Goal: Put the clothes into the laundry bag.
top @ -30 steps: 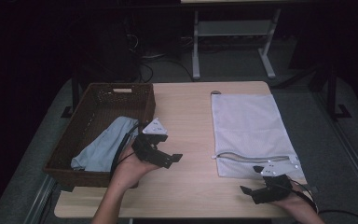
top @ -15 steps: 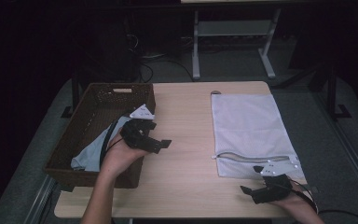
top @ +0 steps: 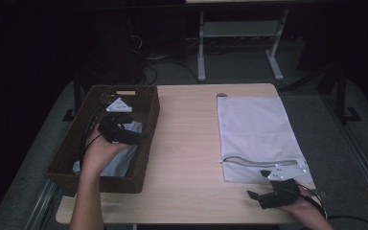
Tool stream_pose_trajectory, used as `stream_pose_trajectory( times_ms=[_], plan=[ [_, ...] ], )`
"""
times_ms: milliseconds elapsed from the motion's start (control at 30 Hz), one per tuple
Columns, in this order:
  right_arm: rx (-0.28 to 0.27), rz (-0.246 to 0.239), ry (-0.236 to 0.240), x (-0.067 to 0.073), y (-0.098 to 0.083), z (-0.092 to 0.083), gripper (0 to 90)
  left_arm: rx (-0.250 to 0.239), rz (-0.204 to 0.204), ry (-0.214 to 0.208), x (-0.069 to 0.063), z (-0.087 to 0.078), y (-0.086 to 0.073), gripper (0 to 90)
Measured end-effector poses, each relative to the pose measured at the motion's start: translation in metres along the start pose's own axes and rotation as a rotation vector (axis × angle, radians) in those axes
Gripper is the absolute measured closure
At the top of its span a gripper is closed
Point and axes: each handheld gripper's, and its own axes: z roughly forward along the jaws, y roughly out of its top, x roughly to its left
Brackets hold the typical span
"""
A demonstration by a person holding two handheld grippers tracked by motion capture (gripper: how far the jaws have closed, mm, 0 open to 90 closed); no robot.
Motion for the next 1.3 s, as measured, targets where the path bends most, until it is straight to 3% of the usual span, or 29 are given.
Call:
stream_pose_trajectory(
  times_ms=[133, 333, 733, 1033, 1300],
  plan=[
    [0.002, 0.007, -0.003, -0.001, 0.0, -0.001, 10.5, 0.035, -0.018, 0.061, 0.021, 0.0, -0.004, 13.4],
    [0.002, 0.001, -0.001, 0.0, 0.0, -0.001, 10.5, 0.103, -0.02, 0.105, 0.046, 0.002, -0.019, 12.2],
    [0.004, -0.004, 0.002, 0.0, 0.0, 0.0, 10.5, 0.209, -0.09, 0.12, 0.085, 0.024, -0.056, 10.5],
    [0.008, -0.008, 0.003, 0.0, 0.0, 0.0, 10.5, 0.345, -0.111, 0.133, 0.1, 0.054, -0.079, 9.8],
    [0.013, -0.014, 0.005, 0.001, 0.0, 0.001, 10.5, 0.384, -0.166, 0.131, 0.109, 0.065, -0.094, 9.5]
  ],
)
